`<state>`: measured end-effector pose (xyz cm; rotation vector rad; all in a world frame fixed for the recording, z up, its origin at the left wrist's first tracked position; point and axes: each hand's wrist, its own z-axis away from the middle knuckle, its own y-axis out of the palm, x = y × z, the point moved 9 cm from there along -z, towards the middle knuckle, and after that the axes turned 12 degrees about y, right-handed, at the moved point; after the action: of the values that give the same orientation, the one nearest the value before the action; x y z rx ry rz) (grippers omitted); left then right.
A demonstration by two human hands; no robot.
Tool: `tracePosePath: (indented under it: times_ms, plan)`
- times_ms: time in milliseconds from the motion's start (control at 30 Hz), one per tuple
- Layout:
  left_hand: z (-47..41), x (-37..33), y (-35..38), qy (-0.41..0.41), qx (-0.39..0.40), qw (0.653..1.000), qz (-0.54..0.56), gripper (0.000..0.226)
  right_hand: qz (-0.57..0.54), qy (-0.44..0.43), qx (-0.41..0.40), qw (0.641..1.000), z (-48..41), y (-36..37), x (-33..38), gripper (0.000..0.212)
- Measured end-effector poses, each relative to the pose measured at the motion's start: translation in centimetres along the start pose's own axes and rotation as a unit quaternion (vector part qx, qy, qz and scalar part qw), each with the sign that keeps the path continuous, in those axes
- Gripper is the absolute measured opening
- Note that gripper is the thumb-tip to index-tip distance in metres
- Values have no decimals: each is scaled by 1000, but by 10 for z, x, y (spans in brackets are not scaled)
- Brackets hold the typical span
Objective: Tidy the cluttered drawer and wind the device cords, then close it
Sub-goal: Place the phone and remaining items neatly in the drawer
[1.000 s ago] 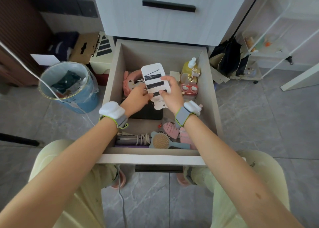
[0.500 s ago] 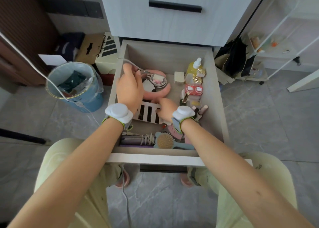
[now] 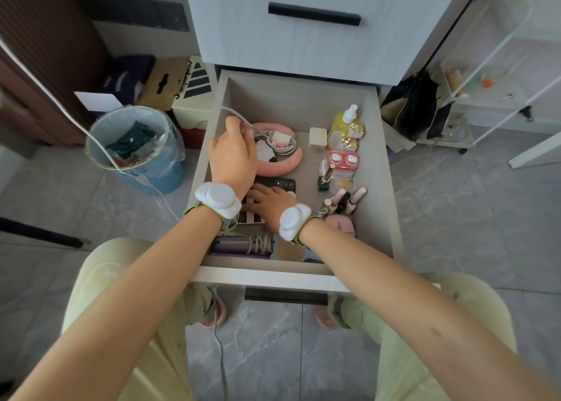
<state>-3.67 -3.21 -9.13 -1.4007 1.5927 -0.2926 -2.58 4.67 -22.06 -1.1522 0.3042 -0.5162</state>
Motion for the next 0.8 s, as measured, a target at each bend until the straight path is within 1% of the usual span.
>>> tracePosePath:
  times_ms: [67,133,233,333,433,500,633,800]
  plan:
    - [0,0,3,1,10,1000,-4,14,24,26,21,999,-4,7,-8,67]
    - [0,2,4,-3,11,1000,3,13,39,57,33,997,-5,11,-18,68]
    - [0,3,4,-11,11,1000,16,13,16,84,36,996,-6,14,-27,68]
    - [0,2,3,-11,12,1000,22,13,-30,83,51,995,-5,14,-31,70]
    - [0,2,1,-19,6,999,30,13,-47,87,19,995,-5,8,-36,65]
    - [0,2,0,-19,5,999,31,14,-45,86,11,995,-6,9,-37,64]
    - [0,4,3,-22,8,999,32,13,-43,79,43,995,-7,21,-38,75]
    - [1,5,6,-14,14,1000,23,13,-45,72,48,995,-8,27,-38,82]
